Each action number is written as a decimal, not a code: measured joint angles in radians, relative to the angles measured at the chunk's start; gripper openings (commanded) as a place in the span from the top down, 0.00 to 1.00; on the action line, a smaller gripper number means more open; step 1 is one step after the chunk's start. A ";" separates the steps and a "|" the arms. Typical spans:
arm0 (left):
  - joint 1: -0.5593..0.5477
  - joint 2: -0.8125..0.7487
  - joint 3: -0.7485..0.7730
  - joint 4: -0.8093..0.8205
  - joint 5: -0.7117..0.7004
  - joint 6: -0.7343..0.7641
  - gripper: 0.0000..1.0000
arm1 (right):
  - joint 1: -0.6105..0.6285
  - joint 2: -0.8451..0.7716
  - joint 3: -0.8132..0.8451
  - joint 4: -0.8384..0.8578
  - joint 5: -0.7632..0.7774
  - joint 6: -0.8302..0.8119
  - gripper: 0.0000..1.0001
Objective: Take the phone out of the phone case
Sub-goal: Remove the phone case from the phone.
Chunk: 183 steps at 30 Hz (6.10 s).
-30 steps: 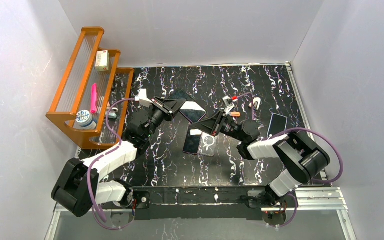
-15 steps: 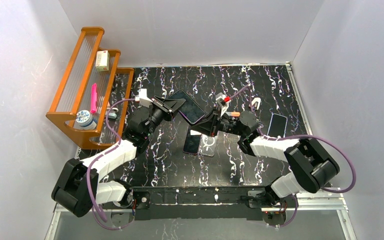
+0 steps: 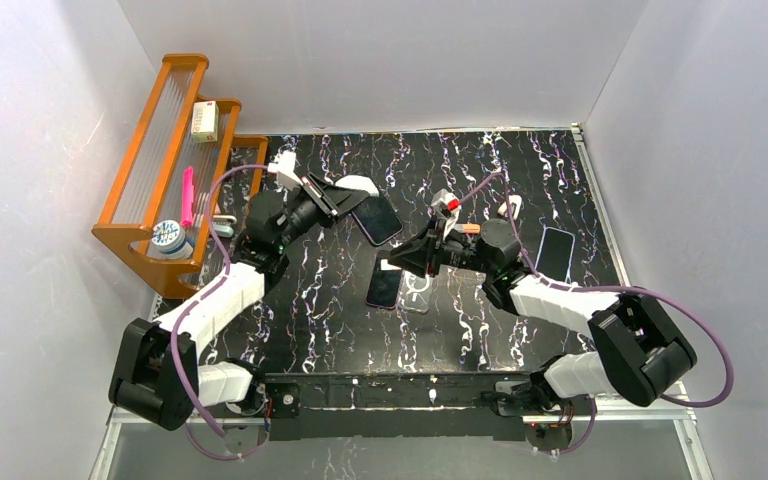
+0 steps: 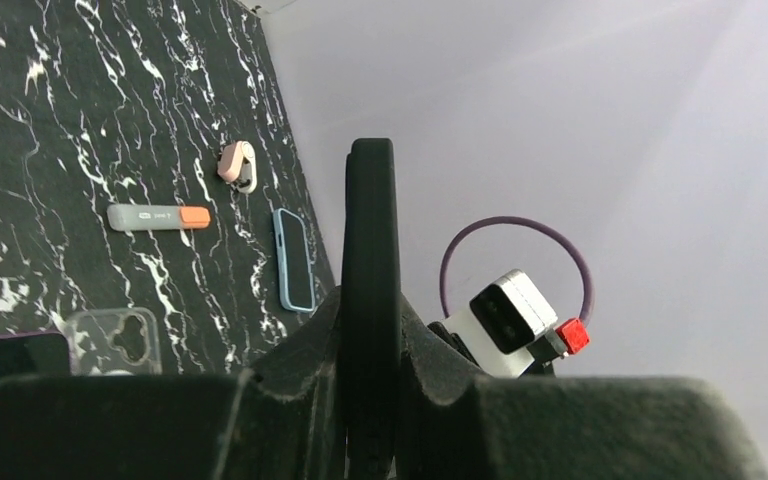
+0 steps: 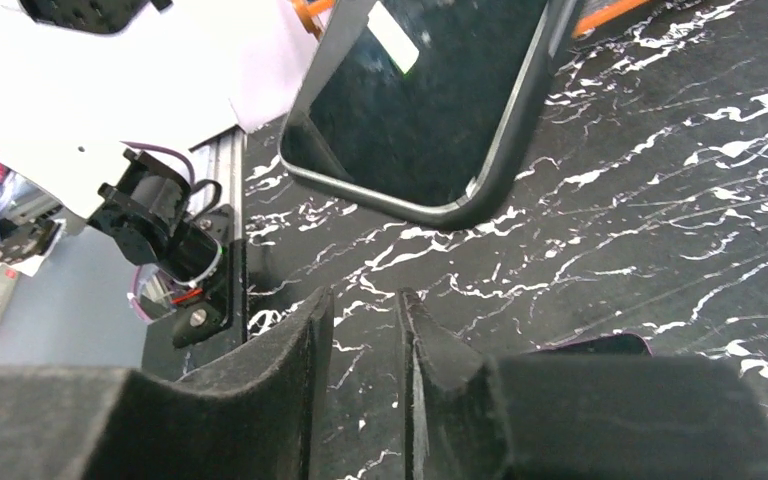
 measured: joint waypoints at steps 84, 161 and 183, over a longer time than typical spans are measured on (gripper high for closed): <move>0.079 0.142 0.249 -0.150 0.628 0.357 1.00 | -0.022 0.137 0.415 -0.685 -0.360 -0.639 0.99; -0.092 0.324 0.443 -0.608 0.158 0.558 0.19 | -0.071 0.100 0.011 -0.096 0.138 0.495 0.99; -0.473 0.264 0.560 -1.125 -0.544 0.973 0.26 | -0.071 0.090 0.039 -0.454 0.218 0.588 0.99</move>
